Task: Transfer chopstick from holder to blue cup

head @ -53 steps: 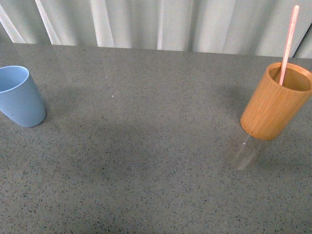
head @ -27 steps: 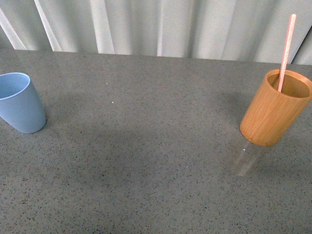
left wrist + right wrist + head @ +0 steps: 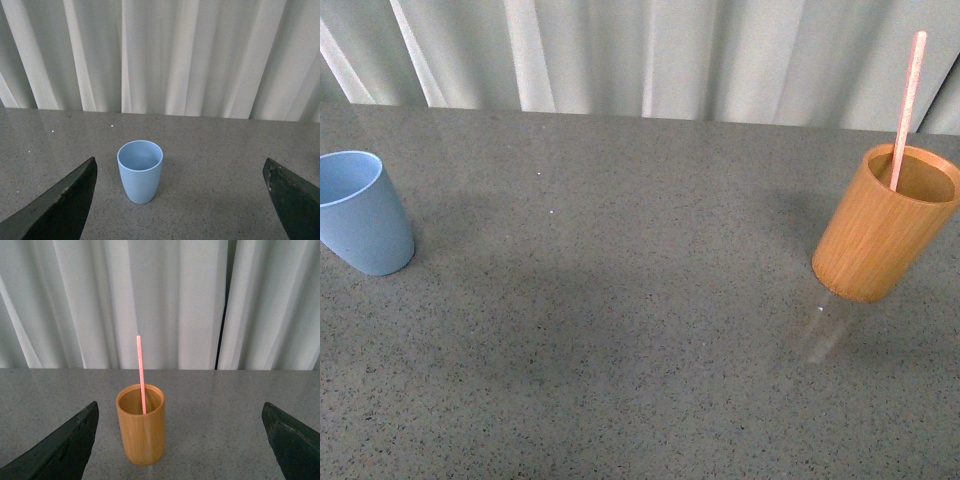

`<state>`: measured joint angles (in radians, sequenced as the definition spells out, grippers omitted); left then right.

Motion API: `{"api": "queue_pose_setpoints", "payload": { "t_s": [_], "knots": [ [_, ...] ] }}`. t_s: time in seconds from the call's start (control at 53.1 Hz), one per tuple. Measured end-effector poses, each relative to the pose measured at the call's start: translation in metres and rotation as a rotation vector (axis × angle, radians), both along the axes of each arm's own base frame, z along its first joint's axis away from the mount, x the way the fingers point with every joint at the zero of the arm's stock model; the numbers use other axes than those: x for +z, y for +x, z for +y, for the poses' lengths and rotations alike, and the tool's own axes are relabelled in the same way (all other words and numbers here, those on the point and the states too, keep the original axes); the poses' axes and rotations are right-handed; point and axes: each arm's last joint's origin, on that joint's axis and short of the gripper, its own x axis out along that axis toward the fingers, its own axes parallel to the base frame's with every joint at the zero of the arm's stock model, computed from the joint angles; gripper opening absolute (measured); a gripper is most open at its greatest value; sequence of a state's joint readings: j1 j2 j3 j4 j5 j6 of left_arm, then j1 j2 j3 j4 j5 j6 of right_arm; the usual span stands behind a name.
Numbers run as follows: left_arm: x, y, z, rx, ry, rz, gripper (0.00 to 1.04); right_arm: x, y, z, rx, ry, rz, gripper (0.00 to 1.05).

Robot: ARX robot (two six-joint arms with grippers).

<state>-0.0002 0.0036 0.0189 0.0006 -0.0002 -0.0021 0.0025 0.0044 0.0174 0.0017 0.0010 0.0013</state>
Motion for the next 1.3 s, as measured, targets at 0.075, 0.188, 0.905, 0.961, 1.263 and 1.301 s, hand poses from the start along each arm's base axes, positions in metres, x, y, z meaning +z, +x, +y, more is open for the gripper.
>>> {"api": "queue_pose_setpoints", "payload": {
  "t_s": [0.075,0.188,0.905,0.961,1.263,1.301],
  "knots": [
    [0.000,0.000,0.000,0.000,0.000,0.000,0.98,0.000,0.000,0.000,0.000,0.000,0.000,0.95],
    [0.000,0.000,0.000,0.000,0.000,0.000,0.98,0.000,0.000,0.000,0.000,0.000,0.000,0.95],
    [0.051,0.163,0.053,0.168,-0.004,0.774,0.98,0.000,0.000,0.000,0.000,0.000,0.000,0.95],
    [0.052,0.172,0.053,0.173,0.010,0.782,0.98,0.000,0.000,0.000,0.000,0.000,0.000,0.95],
    [0.030,0.215,0.057,0.199,0.043,0.897,0.98,0.000,0.000,0.000,0.000,0.000,0.000,0.95],
    [0.027,0.218,0.056,0.200,0.045,0.905,0.98,0.000,0.000,0.000,0.000,0.000,0.000,0.95]
  ]
}}
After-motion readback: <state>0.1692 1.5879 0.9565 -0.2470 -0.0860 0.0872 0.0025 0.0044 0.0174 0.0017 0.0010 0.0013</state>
